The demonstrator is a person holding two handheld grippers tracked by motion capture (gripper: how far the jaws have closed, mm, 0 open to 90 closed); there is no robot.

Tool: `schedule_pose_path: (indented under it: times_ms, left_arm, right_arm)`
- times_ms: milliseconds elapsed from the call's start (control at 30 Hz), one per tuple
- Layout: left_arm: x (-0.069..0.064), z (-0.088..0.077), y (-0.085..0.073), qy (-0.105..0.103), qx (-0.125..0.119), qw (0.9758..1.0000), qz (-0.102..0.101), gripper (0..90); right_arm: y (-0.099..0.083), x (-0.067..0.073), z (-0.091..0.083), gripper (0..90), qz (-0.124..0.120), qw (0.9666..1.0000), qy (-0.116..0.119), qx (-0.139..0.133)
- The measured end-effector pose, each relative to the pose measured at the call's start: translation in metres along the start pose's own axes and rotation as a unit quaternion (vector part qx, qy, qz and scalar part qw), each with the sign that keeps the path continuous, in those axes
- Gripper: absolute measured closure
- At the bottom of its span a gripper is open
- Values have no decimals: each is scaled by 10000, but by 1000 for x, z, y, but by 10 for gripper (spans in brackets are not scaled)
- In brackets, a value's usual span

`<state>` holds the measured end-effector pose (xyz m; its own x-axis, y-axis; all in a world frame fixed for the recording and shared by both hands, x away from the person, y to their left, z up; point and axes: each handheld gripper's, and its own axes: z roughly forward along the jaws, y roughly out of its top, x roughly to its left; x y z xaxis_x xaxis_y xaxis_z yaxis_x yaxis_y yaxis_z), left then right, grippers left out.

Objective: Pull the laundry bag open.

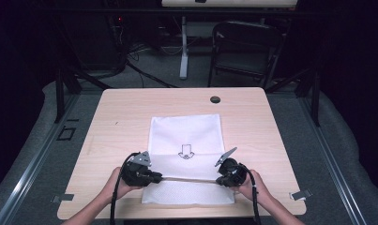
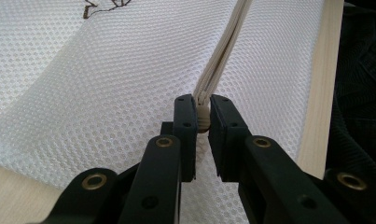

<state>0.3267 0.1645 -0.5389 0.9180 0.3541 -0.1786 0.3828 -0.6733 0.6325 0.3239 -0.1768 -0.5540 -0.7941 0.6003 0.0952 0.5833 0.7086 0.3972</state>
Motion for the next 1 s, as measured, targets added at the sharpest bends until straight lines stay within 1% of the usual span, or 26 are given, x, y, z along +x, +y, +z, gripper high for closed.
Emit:
schedule_pose_path:
  times_ms: [33, 67, 100, 133, 167, 200, 233, 267, 300, 333, 367, 400, 533, 600, 633, 733, 833, 867, 900, 1000]
  left_arm:
    - [0, 1, 0, -3, 10, 10000, -1, 814]
    - [0, 1, -1, -4, 23, 10000, -13, 815]
    - [0, 1, -1, -17, 34, 10000, -14, 815]
    - [0, 1, -1, 33, 71, 10000, 20, 815]
    - [0, 0, -3, 2, 40, 10000, 5, 815]
    - [1, -2, -4, 19, 53, 10000, 1, 815]
    - [2, -4, -6, 24, 23, 10000, -40, 815]
    - [3, -5, -8, 32, 25, 10000, -74, 815]
    - [4, -7, -10, 52, 38, 10000, -73, 815]
    - [5, -8, -12, 52, 6, 9999, -128, 815]
    - [5, -9, -14, 12, -32, 9999, -144, 815]
    - [5, -10, -15, 87, 5, 9999, -124, 815]
    - [7, -15, -20, 135, -18, 9998, -170, 815]
    - [8, -17, -22, 141, -54, 9997, -205, 815]
    - [8, -18, -23, 168, -29, 9996, -203, 815]
    - [9, -21, -27, 214, -35, 9995, -232, 815]
    - [11, -25, -32, 259, -33, 9992, -298, 815]
    - [12, -26, -34, 324, -9, 9990, -321, 815]
    - [13, -28, -36, 334, -8, 9988, -348, 815]
    - [16, -36, -43, 461, -29, 9979, -457, 815]
  right_arm:
    - [0, -1, 0, 900, 28, 10000, 34, -13]
    - [0, -1, -1, 900, 4, 10000, -16, 40]
    - [-1, -1, -1, 900, 8, 10000, -14, 37]
    - [-1, -1, -1, 900, 8, 10000, 3, 35]
    - [-1, -1, -1, 900, 17, 10000, -13, 30]
    - [-1, -1, -1, 900, 10, 10000, -7, 38]
    - [-1, -2, -1, 900, 18, 10000, 14, 27]
    - [-2, -2, 0, 900, 65, 9999, 68, -60]
    - [-2, -3, -1, 900, 51, 10000, 42, -28]
    - [-2, -3, -1, 900, 52, 10000, 42, -30]
    - [-2, -3, 0, 900, 57, 10000, 52, -40]
    - [-2, -3, 0, 900, 60, 10000, 51, -41]
    - [-2, -3, -1, 900, 64, 10000, 43, -28]
    - [-1, -4, -1, 900, 46, 10000, 76, -3]
    - [-2, -3, 0, 900, 124, 9999, 72, -77]
    - [-2, -3, 0, 900, 129, 9999, 75, -65]
    - [-2, -4, 0, 900, 107, 9999, 84, -37]
    - [-2, -3, 0, 900, 122, 9999, 68, -58]
    - [-2, -3, 0, 900, 132, 9999, 78, -67]
    - [-2, -4, 0, 900, 108, 9999, 84, -37]
